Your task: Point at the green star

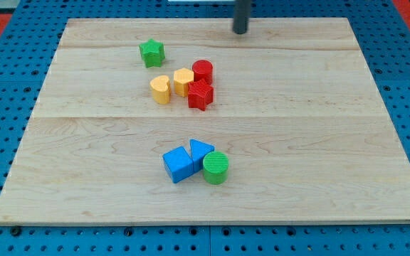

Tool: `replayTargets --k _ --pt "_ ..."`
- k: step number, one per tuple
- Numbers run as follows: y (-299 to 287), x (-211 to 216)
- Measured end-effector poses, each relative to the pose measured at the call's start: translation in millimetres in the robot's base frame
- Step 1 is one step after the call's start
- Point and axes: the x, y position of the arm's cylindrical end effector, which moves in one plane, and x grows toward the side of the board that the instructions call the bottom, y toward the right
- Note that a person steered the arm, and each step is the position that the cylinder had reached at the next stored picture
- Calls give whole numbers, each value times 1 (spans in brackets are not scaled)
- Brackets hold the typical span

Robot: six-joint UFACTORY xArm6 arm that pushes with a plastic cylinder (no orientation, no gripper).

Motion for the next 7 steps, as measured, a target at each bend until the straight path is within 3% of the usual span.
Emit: replayTargets --k 1,7 --pt "-45 5" --pt "-79 -4"
